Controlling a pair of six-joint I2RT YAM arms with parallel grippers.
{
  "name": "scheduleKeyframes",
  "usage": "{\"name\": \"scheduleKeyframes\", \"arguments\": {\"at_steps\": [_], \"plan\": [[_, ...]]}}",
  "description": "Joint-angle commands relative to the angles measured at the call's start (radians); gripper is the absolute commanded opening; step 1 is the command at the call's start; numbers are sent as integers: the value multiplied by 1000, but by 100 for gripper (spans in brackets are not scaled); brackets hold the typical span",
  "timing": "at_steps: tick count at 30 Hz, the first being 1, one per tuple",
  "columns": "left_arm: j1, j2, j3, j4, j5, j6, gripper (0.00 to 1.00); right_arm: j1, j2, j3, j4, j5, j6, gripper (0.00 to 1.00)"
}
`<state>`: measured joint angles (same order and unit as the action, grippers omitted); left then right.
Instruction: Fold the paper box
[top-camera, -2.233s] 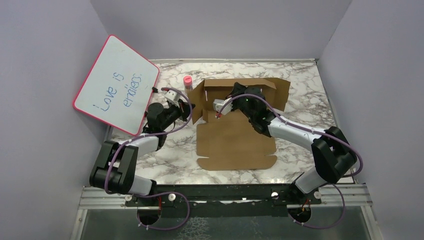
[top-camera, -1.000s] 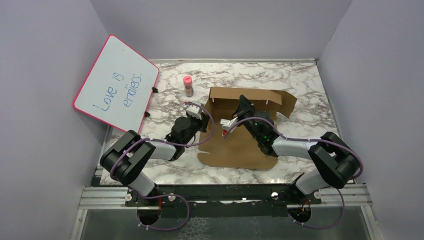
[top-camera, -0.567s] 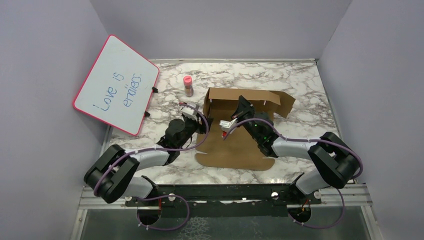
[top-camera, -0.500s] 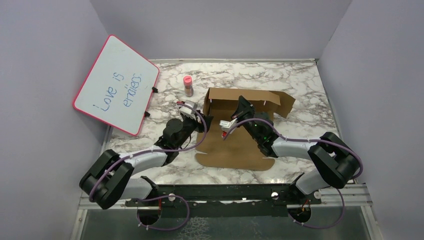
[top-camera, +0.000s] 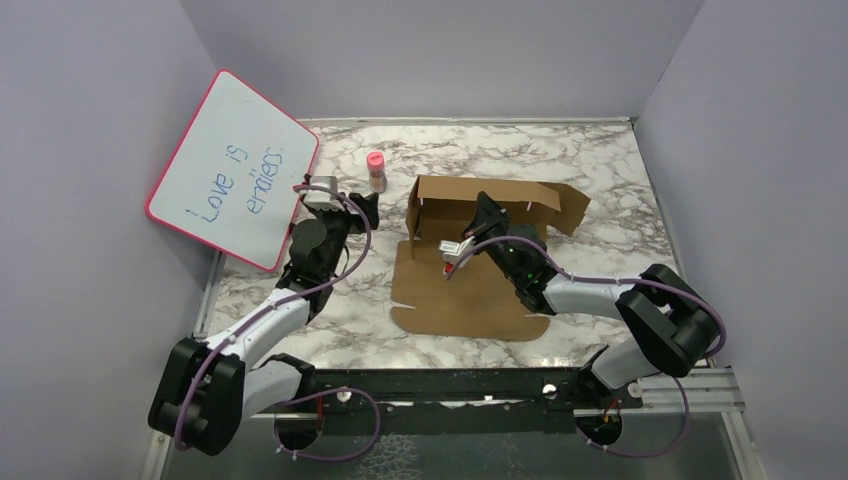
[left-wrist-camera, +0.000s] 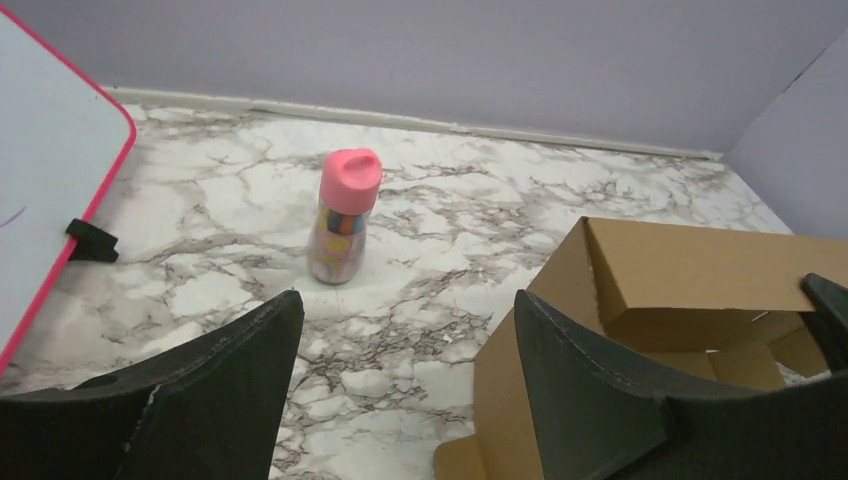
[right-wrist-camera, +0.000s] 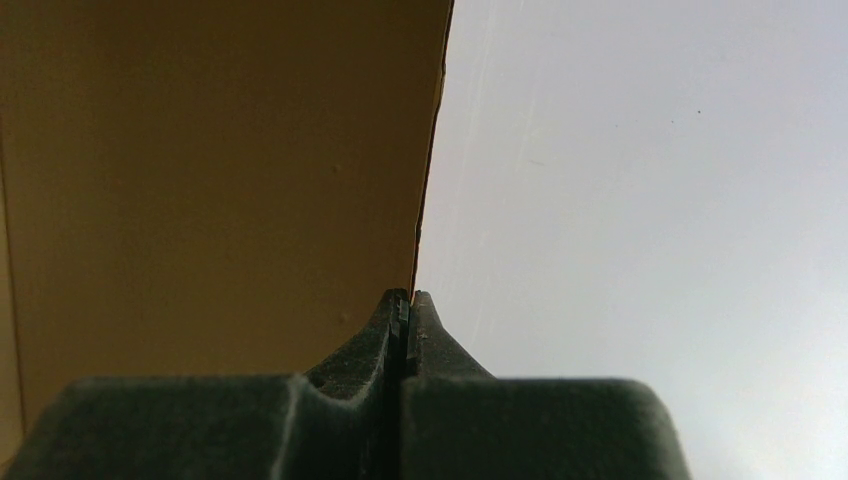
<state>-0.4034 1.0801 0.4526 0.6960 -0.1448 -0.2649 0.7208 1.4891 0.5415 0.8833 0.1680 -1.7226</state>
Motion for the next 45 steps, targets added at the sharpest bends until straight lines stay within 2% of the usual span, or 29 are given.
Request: {"name": "scheduleKeyframes", "arguments": {"at_steps": [1,8,22,33,39,45], "plan": [[25,95,16,-21,30,-13,78,9,-4,18,-30,-8,12,1],[29,291,67,3,187,26,78,10,-16,27,-60,-19,16,1],[15,514,145,161,471,98,78,9,-15,35,-93,-45,36,1],[-19,572,176,246,423,100,77,16,-24,38,-122,-50,50,1],[-43,602,161,356,365,83,77,19,-29,42,-144,-53,59,1],[-69,660,158,477,366,93,77,20,-39,55,-197,-65,83,1]]}}
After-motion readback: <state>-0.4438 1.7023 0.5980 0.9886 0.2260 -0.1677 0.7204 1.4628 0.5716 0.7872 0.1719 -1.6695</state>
